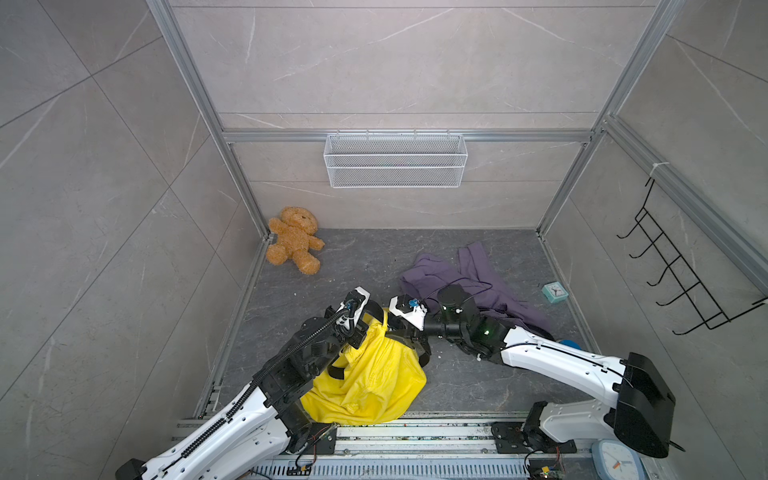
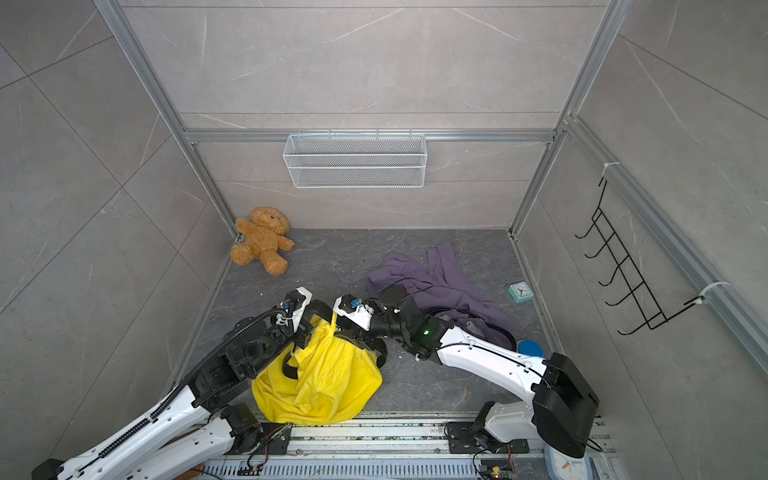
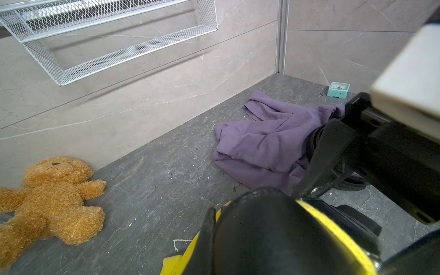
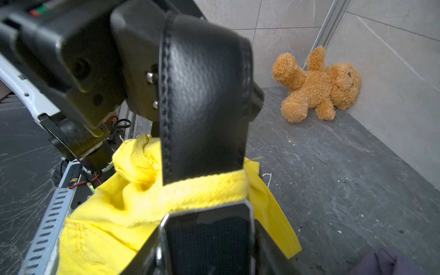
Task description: Remove the belt from the trousers
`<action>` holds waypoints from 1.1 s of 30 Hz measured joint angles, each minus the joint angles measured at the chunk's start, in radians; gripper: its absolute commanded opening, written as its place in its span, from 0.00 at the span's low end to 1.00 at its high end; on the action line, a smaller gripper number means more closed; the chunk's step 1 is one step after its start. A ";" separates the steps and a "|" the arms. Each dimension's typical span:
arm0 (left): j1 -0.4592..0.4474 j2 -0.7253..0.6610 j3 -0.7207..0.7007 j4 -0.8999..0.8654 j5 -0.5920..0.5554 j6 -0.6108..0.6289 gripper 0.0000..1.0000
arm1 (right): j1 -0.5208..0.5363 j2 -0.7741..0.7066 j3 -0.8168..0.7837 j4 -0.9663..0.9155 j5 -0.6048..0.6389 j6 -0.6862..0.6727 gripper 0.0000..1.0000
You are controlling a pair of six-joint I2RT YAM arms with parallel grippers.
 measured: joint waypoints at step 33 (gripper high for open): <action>-0.014 -0.125 -0.085 -0.108 -0.069 -0.037 0.00 | -0.076 -0.035 -0.016 0.065 -0.145 0.147 0.21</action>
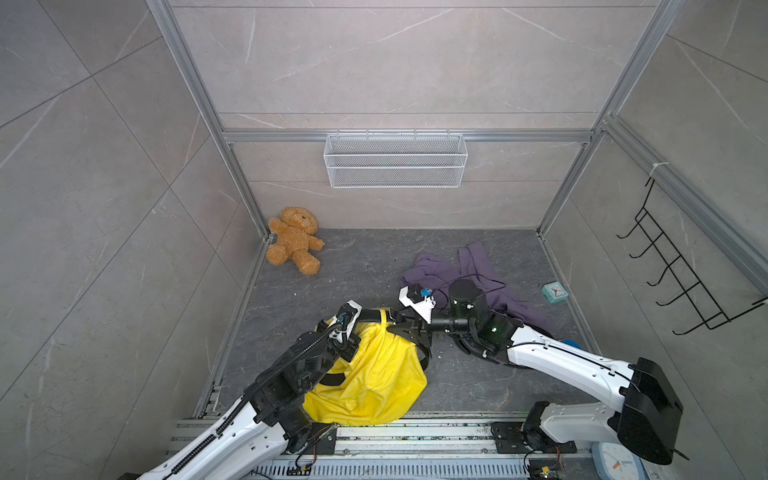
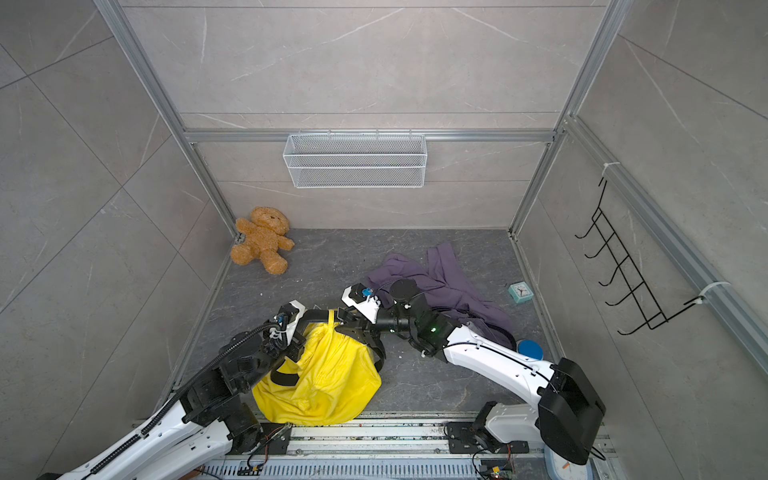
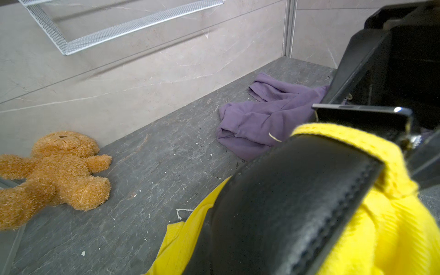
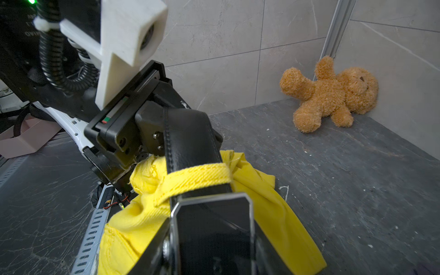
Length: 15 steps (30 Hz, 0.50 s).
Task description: Remove the belt from the trousers
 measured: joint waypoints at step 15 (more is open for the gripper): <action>0.024 0.080 0.068 0.025 0.063 -0.065 0.00 | 0.054 0.063 0.047 -0.073 0.096 -0.087 0.47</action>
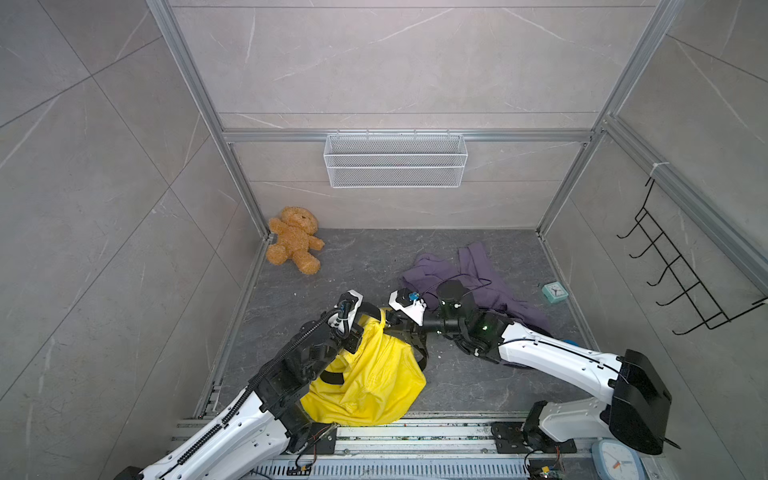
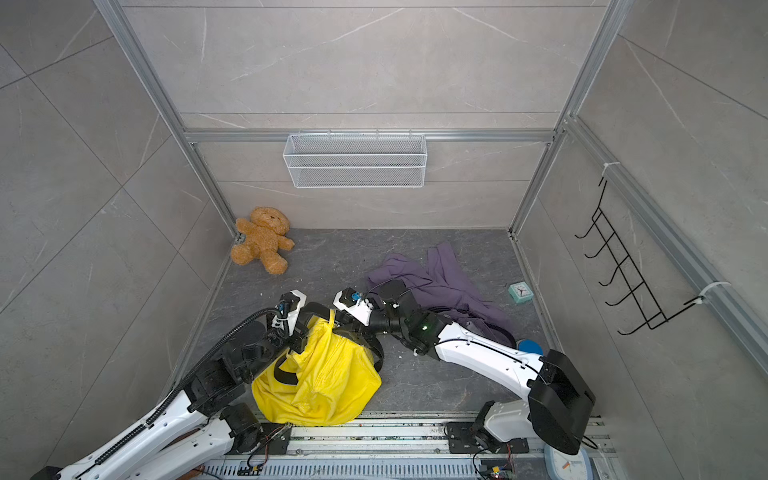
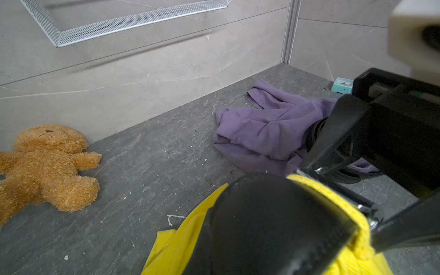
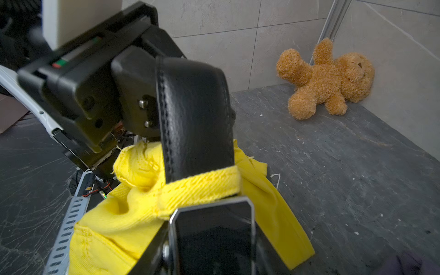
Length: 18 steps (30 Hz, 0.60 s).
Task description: Remove the belt from the trousers
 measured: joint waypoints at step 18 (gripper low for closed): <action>-0.001 -0.021 0.015 -0.002 0.034 -0.012 0.00 | 0.048 -0.010 -0.090 0.157 0.169 -0.006 0.60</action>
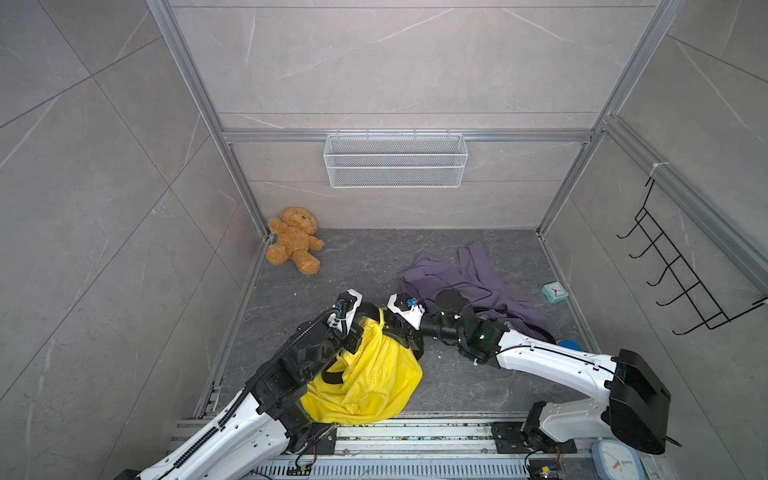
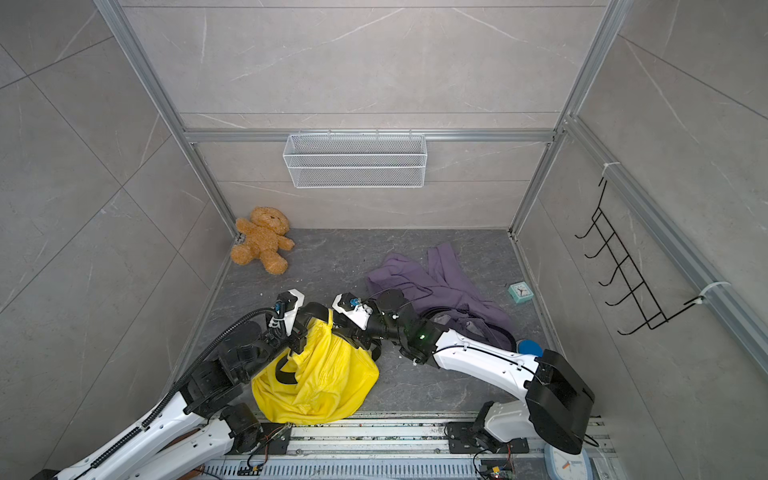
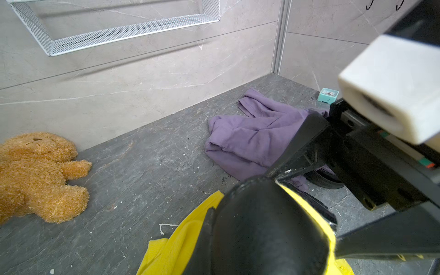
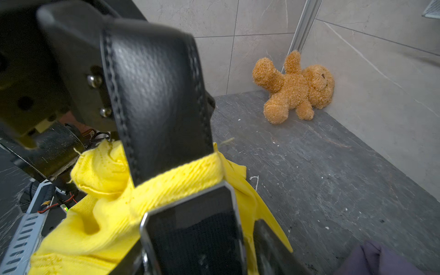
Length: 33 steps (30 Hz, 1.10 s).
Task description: Remove the belt from the trousers
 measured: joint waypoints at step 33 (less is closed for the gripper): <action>0.000 -0.005 0.000 0.001 0.000 -0.026 0.00 | 0.025 -0.028 -0.041 0.083 0.043 -0.042 0.47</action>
